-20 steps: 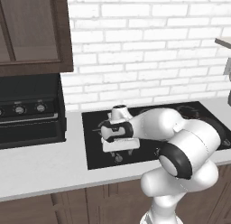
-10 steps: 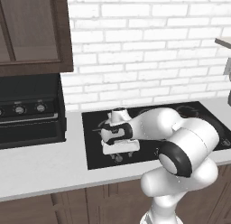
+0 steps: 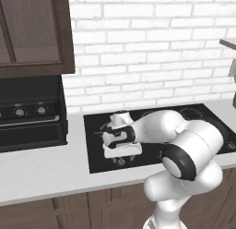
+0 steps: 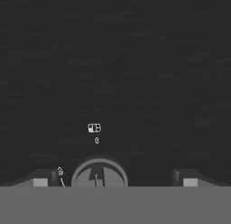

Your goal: Pick the kettle from the counter and place it on a stove burner. Then turn the burner on.

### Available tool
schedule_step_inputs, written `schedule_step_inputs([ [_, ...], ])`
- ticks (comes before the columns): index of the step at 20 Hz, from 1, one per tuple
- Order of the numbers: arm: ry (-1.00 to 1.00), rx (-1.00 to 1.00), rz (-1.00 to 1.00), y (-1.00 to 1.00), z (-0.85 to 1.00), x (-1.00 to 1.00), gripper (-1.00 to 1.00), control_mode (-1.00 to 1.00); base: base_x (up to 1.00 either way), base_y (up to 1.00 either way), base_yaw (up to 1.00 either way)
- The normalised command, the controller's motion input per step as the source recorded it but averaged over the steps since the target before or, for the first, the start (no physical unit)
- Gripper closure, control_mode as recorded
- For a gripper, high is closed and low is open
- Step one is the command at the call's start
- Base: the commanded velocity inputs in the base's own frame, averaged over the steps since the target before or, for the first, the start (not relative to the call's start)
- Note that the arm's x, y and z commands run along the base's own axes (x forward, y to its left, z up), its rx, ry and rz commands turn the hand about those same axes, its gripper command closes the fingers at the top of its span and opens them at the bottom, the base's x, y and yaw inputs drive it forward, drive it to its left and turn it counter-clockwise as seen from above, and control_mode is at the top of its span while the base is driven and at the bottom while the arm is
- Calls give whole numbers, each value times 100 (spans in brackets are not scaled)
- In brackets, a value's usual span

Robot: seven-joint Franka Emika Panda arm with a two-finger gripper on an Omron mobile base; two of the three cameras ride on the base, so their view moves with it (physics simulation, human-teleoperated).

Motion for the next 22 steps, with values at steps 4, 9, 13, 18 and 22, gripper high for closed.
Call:
schedule_step_inputs([
  [4,0,0,0,17,0,0,-100,-100,0,0,0],
  [9,0,0,0,3,-4,0,-100,-100,0,0,0],
  [13,0,0,0,0,-19,0,-100,-100,0,0,0],
  [18,0,0,0,0,-24,-6,-100,-100,0,0,0],
  [22,-6,0,0,0,-11,-9,-100,-100,0,0,0],
])
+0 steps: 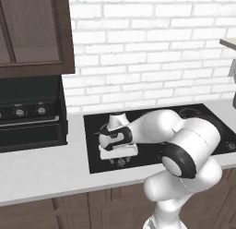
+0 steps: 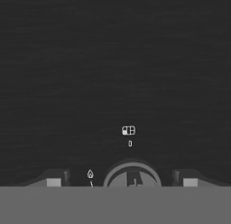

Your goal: Pick the kettle from the counter and place it on a stove burner. Then turn the burner on.

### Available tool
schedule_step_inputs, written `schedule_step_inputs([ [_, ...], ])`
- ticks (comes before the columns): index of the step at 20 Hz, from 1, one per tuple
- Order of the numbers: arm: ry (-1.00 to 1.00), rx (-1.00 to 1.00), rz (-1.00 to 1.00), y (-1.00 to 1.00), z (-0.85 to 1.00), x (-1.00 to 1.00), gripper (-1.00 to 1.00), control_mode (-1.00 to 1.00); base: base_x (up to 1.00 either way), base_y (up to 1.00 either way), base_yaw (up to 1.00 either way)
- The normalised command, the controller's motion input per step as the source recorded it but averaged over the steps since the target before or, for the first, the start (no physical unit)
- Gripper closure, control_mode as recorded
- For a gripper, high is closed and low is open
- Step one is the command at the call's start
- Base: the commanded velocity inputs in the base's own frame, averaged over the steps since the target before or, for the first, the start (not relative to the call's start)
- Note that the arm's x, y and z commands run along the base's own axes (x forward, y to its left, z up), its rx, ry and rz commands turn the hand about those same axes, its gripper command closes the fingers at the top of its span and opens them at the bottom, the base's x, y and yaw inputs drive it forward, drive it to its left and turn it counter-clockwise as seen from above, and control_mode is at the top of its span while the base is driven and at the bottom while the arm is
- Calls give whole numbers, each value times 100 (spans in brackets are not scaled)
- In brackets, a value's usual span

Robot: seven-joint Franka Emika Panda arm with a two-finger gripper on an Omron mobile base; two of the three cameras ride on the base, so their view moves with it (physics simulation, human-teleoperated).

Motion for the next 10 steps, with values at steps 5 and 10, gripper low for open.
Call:
schedule_step_inputs([
  [5,-7,0,0,0,0,0,-100,-100,0,0,0],
  [10,-1,0,0,0,0,0,-100,-100,0,0,0],
])
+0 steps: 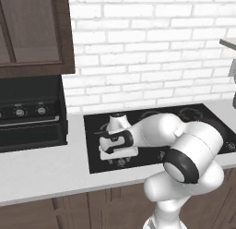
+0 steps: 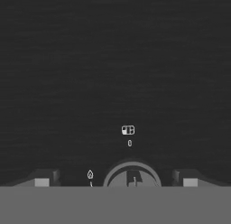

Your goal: Pick the kettle from the counter and place it on a stove burner. Then turn the burner on.

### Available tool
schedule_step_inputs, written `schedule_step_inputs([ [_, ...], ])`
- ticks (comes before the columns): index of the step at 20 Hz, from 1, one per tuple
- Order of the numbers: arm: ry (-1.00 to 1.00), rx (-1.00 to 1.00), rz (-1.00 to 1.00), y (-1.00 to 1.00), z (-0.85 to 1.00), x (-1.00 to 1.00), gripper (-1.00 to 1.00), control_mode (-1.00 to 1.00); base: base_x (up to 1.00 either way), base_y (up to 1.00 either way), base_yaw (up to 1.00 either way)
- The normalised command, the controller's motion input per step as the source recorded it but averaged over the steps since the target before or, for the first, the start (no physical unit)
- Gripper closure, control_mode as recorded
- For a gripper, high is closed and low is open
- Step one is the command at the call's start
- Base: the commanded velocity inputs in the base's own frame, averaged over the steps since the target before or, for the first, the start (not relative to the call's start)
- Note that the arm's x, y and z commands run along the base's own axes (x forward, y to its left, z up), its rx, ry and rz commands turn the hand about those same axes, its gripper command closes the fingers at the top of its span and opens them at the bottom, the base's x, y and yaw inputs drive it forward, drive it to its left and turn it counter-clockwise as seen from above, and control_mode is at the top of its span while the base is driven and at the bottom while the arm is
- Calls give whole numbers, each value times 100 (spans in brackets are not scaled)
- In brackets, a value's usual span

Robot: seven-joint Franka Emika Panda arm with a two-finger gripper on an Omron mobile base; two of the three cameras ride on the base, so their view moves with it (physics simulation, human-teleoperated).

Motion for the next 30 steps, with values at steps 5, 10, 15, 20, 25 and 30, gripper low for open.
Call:
schedule_step_inputs([
  [5,0,0,0,0,0,-1,-100,-100,0,0,0],
  [10,0,0,0,0,0,-1,100,-100,0,0,0],
  [15,0,0,0,0,0,0,100,-100,0,0,0],
  [20,0,0,0,0,0,0,100,-100,0,0,0],
  [25,0,0,1,0,-1,0,100,-100,0,0,0],
  [30,0,0,21,0,0,-2,100,-100,0,0,0],
])
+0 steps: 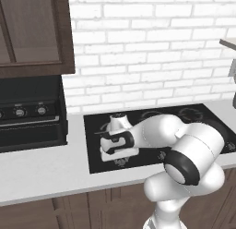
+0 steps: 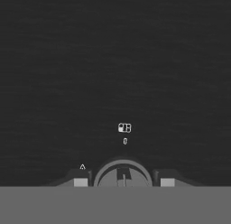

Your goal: Pick the kettle from the counter and place it on a stove burner. Then turn the burner on.

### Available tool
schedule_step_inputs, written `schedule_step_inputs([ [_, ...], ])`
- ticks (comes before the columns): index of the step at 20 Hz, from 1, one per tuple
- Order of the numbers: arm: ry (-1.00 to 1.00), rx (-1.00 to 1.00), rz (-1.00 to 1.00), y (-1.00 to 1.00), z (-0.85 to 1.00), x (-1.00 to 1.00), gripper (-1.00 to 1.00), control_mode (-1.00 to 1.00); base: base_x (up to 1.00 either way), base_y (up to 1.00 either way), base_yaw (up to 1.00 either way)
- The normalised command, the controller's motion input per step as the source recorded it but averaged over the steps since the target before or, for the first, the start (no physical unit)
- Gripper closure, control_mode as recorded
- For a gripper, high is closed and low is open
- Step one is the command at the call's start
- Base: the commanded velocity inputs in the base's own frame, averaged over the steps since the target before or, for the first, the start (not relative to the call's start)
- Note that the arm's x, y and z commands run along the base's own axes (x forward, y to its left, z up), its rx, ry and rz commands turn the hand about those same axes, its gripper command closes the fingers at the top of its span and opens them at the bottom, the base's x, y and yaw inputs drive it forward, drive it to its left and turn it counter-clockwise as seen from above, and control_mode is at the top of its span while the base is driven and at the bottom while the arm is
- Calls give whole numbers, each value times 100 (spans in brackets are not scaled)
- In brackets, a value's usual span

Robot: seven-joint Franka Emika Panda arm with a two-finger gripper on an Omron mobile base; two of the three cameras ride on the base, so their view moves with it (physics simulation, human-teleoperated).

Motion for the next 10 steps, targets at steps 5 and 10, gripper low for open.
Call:
schedule_step_inputs([
  [5,0,0,29,0,0,-15,100,-100,0,0,0],
  [10,0,0,29,0,0,-22,100,-100,0,0,0],
])
